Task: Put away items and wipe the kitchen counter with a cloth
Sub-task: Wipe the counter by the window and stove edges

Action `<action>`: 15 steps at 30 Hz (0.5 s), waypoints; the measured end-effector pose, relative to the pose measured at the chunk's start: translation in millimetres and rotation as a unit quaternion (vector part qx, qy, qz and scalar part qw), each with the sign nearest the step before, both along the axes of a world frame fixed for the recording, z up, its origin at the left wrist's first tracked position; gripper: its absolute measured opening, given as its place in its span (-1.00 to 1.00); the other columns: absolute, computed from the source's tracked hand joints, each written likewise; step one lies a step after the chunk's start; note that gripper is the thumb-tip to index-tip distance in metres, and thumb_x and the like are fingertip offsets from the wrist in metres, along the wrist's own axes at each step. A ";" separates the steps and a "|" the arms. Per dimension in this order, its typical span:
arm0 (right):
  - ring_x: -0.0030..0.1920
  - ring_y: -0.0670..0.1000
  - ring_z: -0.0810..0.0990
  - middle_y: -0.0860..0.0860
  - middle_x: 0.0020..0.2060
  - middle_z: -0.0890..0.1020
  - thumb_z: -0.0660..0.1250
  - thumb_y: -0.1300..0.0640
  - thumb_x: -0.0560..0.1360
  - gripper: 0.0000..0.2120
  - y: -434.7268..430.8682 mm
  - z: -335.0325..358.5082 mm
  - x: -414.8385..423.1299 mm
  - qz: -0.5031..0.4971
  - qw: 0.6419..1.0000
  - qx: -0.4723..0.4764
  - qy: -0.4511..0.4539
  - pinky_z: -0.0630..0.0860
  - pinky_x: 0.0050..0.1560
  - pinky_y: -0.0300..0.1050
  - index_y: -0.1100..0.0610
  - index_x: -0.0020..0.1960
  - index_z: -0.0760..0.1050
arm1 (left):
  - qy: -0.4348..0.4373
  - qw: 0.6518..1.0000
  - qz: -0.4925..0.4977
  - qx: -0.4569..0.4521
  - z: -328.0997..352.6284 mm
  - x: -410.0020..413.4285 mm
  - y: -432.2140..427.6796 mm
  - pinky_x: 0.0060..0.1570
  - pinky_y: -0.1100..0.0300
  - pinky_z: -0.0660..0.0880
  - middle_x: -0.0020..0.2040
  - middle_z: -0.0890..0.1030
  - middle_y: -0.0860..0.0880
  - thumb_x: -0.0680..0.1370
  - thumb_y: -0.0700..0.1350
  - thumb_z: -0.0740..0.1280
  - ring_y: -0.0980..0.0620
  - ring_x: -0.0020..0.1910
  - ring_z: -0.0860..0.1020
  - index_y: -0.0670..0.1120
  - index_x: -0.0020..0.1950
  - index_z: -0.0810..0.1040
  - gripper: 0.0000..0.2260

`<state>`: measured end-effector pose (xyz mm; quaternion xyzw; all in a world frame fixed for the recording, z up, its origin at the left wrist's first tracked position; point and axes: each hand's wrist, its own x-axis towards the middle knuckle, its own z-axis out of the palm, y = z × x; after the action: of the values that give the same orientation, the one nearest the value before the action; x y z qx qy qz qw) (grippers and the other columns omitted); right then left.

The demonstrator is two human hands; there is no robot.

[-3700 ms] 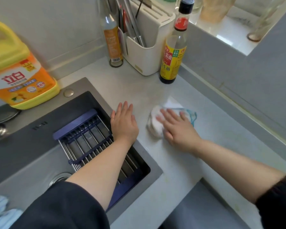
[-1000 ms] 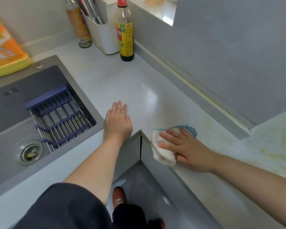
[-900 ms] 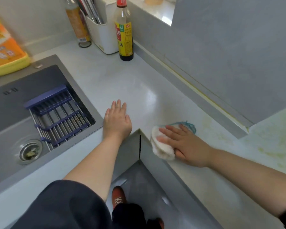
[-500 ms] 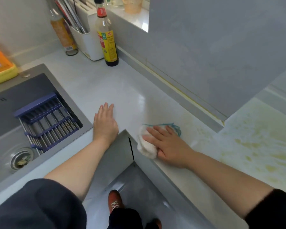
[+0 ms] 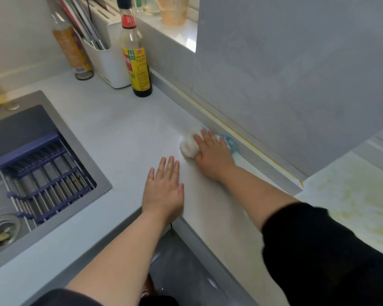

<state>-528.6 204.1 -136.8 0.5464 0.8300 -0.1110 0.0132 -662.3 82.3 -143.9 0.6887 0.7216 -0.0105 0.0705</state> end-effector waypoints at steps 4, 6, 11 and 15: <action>0.54 0.08 -0.13 0.08 0.55 -0.07 -0.05 0.03 0.63 -0.48 28.1 1.4 -38.2 0.023 1.000 -0.005 0.012 -0.18 0.49 0.07 0.08 0.56 -0.07 | 0.004 1.000 0.000 -0.004 -2.2 -1.5 2.0 0.48 0.01 -0.21 0.55 -0.25 -0.03 0.64 0.02 -0.13 -0.01 0.53 -0.26 -0.09 0.55 -0.24 -0.47; 0.54 0.08 -0.12 0.07 0.55 -0.07 -0.06 0.04 0.64 -0.49 21.3 1.7 -25.8 0.027 1.000 -0.007 0.005 -0.18 0.49 0.05 0.07 0.56 -0.08 | 0.008 1.000 -0.006 -0.009 -2.8 -1.6 1.9 0.49 0.01 -0.19 0.56 -0.25 -0.03 0.64 0.02 -0.13 -0.01 0.53 -0.25 -0.09 0.55 -0.24 -0.47; 0.54 0.06 -0.03 0.04 0.55 0.04 0.05 0.15 0.62 -0.50 -30.8 5.8 53.9 0.011 0.998 -0.015 0.067 -0.10 0.49 -0.01 0.06 0.54 0.06 | 0.006 1.000 -0.009 -0.023 1.8 -0.7 0.4 0.49 0.00 -0.19 0.55 -0.25 -0.03 0.64 0.01 -0.15 -0.01 0.53 -0.26 -0.10 0.55 -0.24 -0.48; 0.52 0.13 0.09 0.11 0.52 0.15 0.08 0.20 0.57 -0.52 -81.5 2.9 107.7 -0.039 0.995 -0.003 0.097 -0.05 0.49 0.01 0.13 0.49 0.21 | 0.002 0.999 -0.015 -0.041 7.1 -0.3 -0.8 0.49 -0.01 -0.18 0.56 -0.25 -0.05 0.65 0.00 -0.15 -0.03 0.53 -0.26 -0.11 0.55 -0.24 -0.48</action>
<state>-420.9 122.7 -133.9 0.5653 0.8049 -0.1666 -0.0696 -662.6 81.5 -136.8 0.6958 0.7104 -0.0424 0.0971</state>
